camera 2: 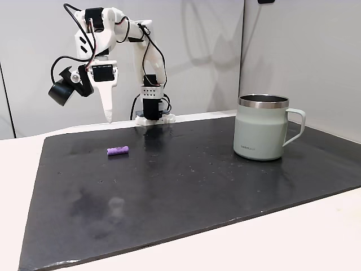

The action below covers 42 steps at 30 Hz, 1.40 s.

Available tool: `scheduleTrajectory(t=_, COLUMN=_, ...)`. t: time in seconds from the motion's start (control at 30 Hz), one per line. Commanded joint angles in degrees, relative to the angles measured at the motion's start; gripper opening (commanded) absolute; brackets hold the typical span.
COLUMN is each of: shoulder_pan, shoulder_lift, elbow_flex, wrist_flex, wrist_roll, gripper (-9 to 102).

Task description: Grasp a pengrip and put it in the cup.

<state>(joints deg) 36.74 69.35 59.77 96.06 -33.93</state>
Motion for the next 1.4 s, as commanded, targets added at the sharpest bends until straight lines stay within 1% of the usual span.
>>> scheduleTrajectory(t=0.0, shoulder_pan=0.8, shoulder_lift=-0.7, elbow_flex=-3.0, wrist_flex=0.2, wrist_roll=-0.1, gripper=24)
scheduleTrajectory(t=0.77, shoulder_pan=-2.0, shoulder_lift=-17.5, elbow_flex=-17.1, wrist_flex=0.3, wrist_roll=1.4, gripper=23)
scheduleTrajectory(t=1.13, shoulder_pan=-3.8, shoulder_lift=-22.9, elbow_flex=-19.2, wrist_flex=-1.1, wrist_roll=2.0, gripper=22)
scheduleTrajectory(t=1.27, shoulder_pan=-4.1, shoulder_lift=-24.0, elbow_flex=-19.1, wrist_flex=-1.8, wrist_roll=2.2, gripper=20)
scheduleTrajectory(t=1.37, shoulder_pan=-4.1, shoulder_lift=-24.9, elbow_flex=-19.2, wrist_flex=-2.2, wrist_roll=2.1, gripper=16)
